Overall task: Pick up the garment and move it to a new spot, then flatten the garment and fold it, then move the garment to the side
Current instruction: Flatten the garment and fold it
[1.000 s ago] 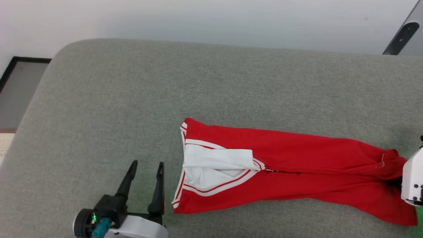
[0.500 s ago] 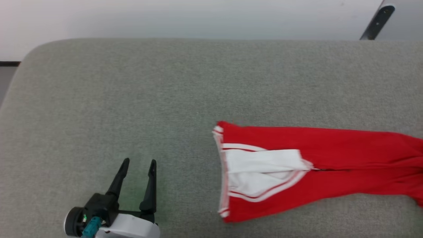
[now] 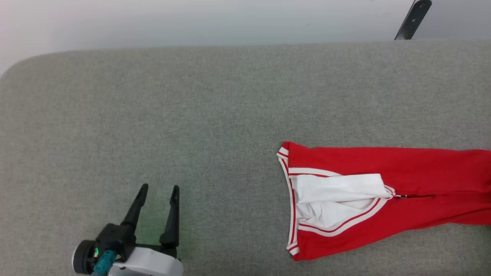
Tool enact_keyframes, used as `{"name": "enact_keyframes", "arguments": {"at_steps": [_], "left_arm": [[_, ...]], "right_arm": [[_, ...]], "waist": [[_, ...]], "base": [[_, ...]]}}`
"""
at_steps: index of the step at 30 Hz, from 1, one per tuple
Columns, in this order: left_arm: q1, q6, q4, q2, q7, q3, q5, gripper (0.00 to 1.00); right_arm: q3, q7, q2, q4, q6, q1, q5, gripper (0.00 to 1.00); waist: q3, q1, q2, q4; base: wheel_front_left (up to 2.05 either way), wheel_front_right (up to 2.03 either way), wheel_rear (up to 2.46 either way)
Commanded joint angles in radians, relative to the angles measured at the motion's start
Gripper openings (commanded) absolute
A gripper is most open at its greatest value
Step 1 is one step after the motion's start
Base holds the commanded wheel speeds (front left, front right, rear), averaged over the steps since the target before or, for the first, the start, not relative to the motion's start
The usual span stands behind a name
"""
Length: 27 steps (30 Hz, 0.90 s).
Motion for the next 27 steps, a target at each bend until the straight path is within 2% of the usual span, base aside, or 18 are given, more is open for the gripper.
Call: {"name": "enact_keyframes", "arguments": {"at_steps": [1,8,12,16,20,27], "left_arm": [[0.013,-0.004,0.002,-0.002,-0.004,0.006,0.001,1.0],[0.042,-0.005,0.023,-0.012,-0.004,-0.006,-0.013,1.0],[0.056,-0.001,0.032,-0.016,-0.004,-0.016,-0.024,1.0],[0.061,0.001,0.038,-0.018,-0.004,-0.027,-0.034,1.0],[0.065,0.004,0.043,-0.02,-0.004,-0.031,-0.039,1.0],[0.058,0.006,0.042,-0.02,-0.004,-0.044,-0.053,1.0]], "right_arm": [[0.04,0.0,0.014,-0.04,-0.002,0.014,0.01,0.0],[0.221,0.063,0.069,-0.294,-0.002,0.051,0.07,0.0],[0.322,0.122,0.13,-0.458,-0.001,0.073,0.123,0.0],[0.416,0.169,0.194,-0.573,-0.001,0.089,0.165,0.0],[0.495,0.194,0.255,-0.622,-0.001,0.086,0.185,0.0],[0.588,0.171,0.297,-0.586,-0.001,0.062,0.155,0.0]], "waist": [[-0.026,0.0,0.0,-0.011],[-0.093,0.0,0.0,-0.006],[-0.118,0.0,0.0,0.008],[-0.132,0.0,0.0,0.034],[-0.137,0.0,0.0,0.06],[-0.13,0.0,0.0,0.102]], "base": [[0.0,0.0,0.0],[0.0,0.0,0.0],[0.0,0.0,0.0],[0.0,0.0,0.0],[0.0,0.0,0.0],[0.0,0.0,0.0]]}}
